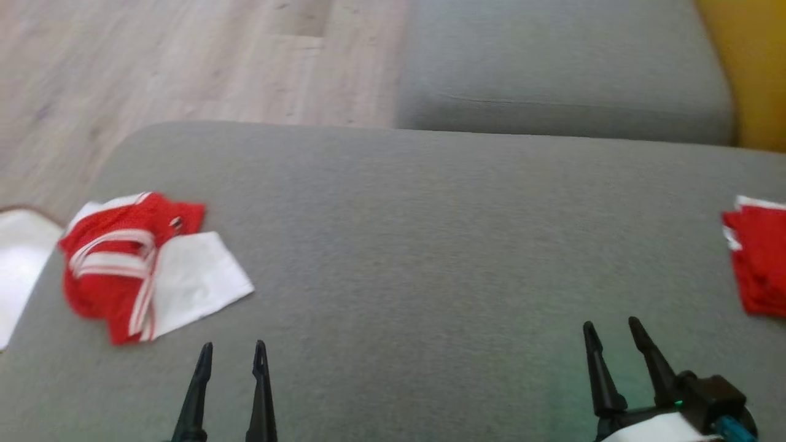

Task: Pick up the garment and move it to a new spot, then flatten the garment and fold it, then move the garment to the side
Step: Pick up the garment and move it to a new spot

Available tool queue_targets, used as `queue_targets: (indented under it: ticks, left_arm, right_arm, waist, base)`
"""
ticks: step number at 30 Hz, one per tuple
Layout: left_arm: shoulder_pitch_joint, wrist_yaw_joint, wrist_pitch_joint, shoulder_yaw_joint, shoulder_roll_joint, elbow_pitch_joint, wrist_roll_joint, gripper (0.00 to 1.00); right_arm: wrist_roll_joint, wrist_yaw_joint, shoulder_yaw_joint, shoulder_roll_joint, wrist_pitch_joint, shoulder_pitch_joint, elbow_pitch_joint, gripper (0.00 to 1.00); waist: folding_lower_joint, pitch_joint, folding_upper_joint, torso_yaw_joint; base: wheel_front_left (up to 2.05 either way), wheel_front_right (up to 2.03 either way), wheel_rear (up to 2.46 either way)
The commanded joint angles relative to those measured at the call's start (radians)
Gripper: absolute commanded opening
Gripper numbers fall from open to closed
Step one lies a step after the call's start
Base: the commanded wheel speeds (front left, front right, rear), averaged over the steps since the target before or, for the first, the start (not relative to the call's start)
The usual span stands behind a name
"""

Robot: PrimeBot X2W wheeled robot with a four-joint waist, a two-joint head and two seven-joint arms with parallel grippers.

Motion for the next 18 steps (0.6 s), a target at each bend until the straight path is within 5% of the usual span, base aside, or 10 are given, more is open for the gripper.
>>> queue_targets:
  ticks: [1,11,18]
  left_arm:
    - [-0.039,0.007,-0.005,0.038,-0.007,-0.040,0.003,1.00]
    - [-0.002,0.021,-0.005,0.085,-0.007,-0.059,-0.008,1.00]
    - [0.002,0.024,-0.005,0.105,-0.007,-0.072,-0.003,1.00]
  right_arm:
    - [-0.006,-0.001,0.031,0.000,-0.011,-0.036,-0.031,1.00]
    - [0.004,-0.001,0.075,0.003,-0.011,-0.057,-0.012,1.00]
    - [0.006,-0.001,0.075,-0.003,-0.011,-0.054,-0.008,1.00]
  waist:
    - [-0.0001,0.005,0.0000,0.083]
    - [-0.0001,0.008,0.0000,0.266]
    - [-0.0001,0.019,0.0000,0.314]
  base:
    - [0.00,0.00,0.00]
    - [0.00,0.00,0.00]
    - [0.00,0.00,0.00]
